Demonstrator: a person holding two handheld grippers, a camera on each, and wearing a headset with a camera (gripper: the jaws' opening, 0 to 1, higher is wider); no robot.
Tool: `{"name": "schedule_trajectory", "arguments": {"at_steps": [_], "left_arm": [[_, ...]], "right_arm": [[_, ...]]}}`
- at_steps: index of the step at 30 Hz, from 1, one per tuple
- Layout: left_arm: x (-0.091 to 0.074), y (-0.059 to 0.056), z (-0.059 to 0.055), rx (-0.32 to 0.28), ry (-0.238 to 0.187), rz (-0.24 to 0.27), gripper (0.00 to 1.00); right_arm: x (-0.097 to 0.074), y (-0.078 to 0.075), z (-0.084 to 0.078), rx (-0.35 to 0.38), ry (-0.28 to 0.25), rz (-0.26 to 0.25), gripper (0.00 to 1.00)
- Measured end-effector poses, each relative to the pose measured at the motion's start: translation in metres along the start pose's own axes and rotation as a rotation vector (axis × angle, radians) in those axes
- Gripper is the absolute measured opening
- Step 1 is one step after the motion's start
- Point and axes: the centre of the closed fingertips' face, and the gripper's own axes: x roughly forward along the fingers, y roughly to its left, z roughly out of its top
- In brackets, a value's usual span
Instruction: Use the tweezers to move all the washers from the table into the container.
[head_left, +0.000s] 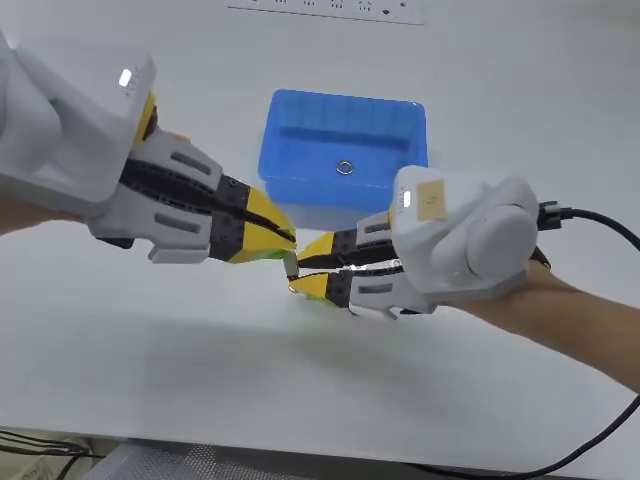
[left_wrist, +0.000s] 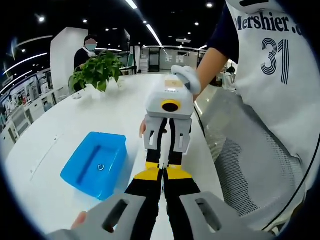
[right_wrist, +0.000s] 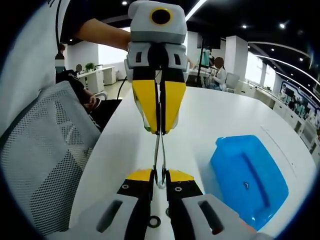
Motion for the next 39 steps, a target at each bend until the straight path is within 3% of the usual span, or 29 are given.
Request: {"name": "schedule_trajectory", "arguments": {"at_steps": [18, 27, 39], "left_arm": [[0.0045, -0.0041, 0.0092, 0.023, 0.014, 0.013, 0.06], [0.0041, -0.002, 0.0039, 0.029, 0.032, 0.02, 0.06], [0.005, -0.0034, 0.0046, 0.009, 0.02, 0.013, 0.06]], "right_arm": [[0.0012, -0.0008, 0.0011, 0.01, 0.001, -0.004, 0.12], [0.0034, 0.0006, -0.0007, 0.007, 0.011, 0.002, 0.12], [0.0041, 0.001, -0.0027, 0.03, 0.013, 0.003, 0.12]]}}
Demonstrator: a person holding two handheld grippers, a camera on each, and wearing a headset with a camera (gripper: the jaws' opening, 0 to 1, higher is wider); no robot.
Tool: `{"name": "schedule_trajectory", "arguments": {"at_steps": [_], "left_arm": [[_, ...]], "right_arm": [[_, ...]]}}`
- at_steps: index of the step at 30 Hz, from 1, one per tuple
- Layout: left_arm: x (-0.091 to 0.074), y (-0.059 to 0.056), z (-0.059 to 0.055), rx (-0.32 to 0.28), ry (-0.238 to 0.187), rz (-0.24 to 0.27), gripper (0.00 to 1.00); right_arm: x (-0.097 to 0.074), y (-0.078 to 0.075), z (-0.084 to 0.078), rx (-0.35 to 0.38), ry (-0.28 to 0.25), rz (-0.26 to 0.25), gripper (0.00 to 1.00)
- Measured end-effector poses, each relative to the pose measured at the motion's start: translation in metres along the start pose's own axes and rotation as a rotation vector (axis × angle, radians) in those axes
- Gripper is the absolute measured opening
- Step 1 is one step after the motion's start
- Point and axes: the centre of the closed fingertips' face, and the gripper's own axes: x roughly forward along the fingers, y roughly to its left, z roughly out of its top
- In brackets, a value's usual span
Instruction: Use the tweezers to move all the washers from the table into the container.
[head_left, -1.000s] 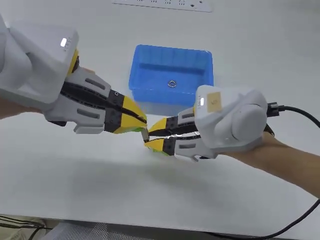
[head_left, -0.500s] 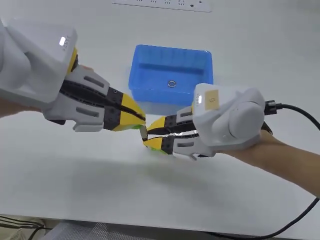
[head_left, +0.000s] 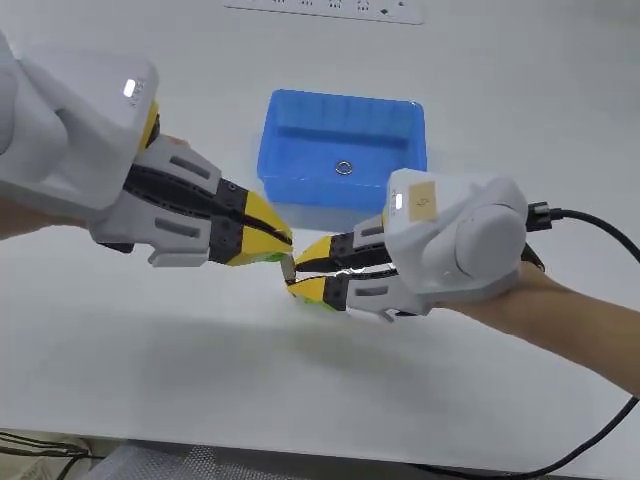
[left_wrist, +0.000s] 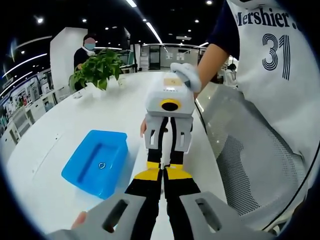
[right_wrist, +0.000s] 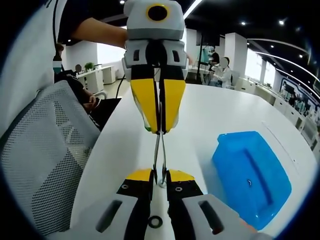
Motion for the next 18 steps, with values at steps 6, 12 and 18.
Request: {"name": "schedule_trajectory", "arguments": {"at_steps": [6, 12, 18], "left_arm": [[-0.0007, -0.0006, -0.0005, -0.005, -0.003, 0.005, 0.06], [-0.0032, -0.0011, -0.002, -0.014, -0.004, 0.009, 0.06], [-0.0046, -0.0027, -0.0044, -0.011, 0.007, -0.003, 0.06]], "right_arm": [[0.002, 0.0002, 0.0024, 0.015, -0.01, -0.005, 0.12], [0.0022, 0.0001, 0.0022, 0.012, -0.007, -0.019, 0.1], [0.0015, 0.0024, 0.0023, -0.012, 0.011, -0.017, 0.1]]}}
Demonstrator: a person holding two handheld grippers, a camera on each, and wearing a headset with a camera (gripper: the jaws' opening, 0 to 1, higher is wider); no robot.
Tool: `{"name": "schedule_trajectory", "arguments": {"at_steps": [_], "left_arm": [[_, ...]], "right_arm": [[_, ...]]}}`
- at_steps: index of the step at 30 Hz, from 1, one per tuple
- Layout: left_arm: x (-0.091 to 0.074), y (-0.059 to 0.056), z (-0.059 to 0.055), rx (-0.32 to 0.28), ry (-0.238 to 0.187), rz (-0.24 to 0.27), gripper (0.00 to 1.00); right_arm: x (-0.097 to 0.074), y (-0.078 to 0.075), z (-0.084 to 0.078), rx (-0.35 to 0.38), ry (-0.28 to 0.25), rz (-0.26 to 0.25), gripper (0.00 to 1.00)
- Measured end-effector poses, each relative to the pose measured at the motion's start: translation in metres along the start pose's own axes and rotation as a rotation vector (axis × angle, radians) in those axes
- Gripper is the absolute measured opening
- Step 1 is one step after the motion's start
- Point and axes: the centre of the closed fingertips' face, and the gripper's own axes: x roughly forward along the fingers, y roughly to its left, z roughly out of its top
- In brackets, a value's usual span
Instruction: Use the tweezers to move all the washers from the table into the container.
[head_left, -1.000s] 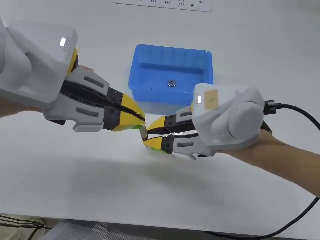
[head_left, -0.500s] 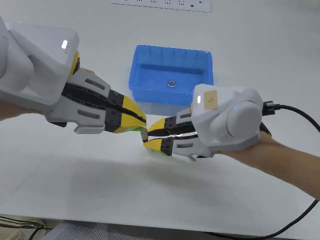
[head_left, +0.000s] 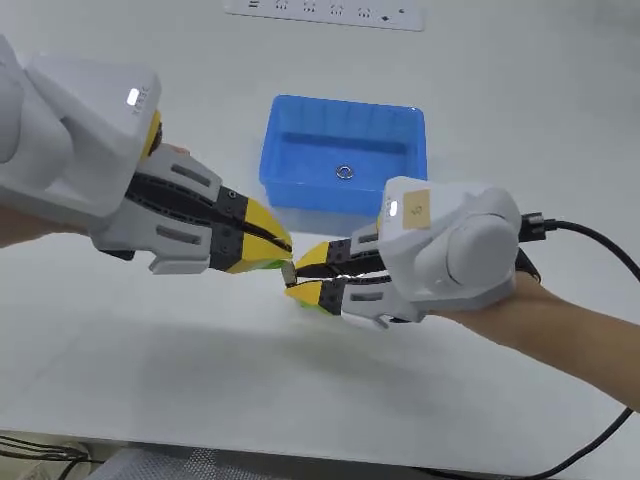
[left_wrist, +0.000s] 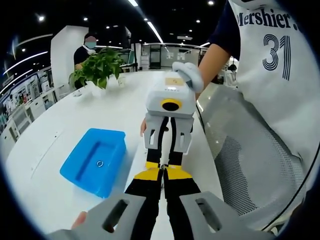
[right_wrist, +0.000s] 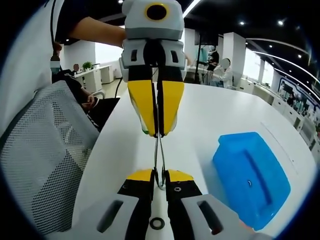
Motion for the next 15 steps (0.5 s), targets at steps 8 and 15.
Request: {"name": "schedule_trajectory", "arguments": {"at_steps": [8, 15], "left_arm": [[-0.007, -0.002, 0.011, 0.013, -0.007, -0.008, 0.06], [-0.018, 0.009, 0.04, 0.068, -0.03, 0.009, 0.06]], "right_arm": [[-0.01, 0.002, 0.012, -0.017, -0.014, -0.003, 0.1], [-0.03, -0.014, 0.032, -0.056, -0.042, -0.054, 0.1]]}}
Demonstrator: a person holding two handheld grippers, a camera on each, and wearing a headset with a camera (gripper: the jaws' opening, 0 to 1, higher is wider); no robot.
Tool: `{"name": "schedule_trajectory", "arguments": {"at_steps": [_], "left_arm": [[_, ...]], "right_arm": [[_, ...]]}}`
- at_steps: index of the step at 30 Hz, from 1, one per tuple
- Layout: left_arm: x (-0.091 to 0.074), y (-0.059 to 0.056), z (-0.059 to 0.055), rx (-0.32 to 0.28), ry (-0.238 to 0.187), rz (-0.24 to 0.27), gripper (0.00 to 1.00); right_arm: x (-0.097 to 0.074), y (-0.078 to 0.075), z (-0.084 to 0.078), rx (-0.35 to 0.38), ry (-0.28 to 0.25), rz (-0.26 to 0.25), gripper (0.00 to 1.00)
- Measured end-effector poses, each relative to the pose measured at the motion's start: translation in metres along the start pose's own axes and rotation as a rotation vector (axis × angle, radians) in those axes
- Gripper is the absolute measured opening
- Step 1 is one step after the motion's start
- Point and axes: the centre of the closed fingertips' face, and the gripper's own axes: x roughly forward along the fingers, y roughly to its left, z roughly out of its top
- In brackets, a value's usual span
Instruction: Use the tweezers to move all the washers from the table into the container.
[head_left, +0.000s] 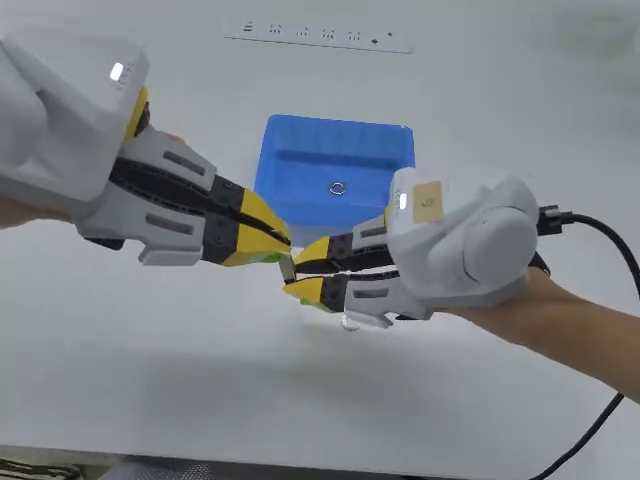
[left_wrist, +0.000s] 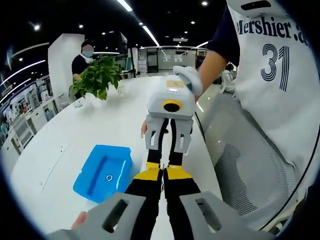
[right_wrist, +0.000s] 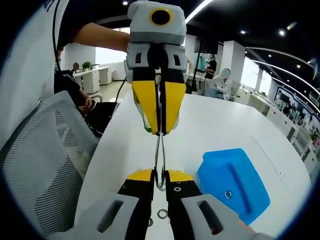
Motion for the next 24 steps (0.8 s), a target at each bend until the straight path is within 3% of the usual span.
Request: {"name": "schedule_trajectory", "arguments": {"at_steps": [12, 18, 24], "left_arm": [[-0.009, 0.038, 0.043, 0.128, -0.027, 0.022, 0.06], [-0.009, 0.061, 0.052, 0.165, -0.028, 0.031, 0.06], [-0.002, 0.089, 0.051, 0.184, -0.021, 0.043, 0.06]], "right_arm": [[-0.035, -0.05, 0.028, -0.077, -0.016, -0.106, 0.1], [-0.041, -0.076, 0.033, -0.087, -0.024, -0.142, 0.1], [-0.04, -0.104, 0.03, -0.089, -0.017, -0.174, 0.1]]}}
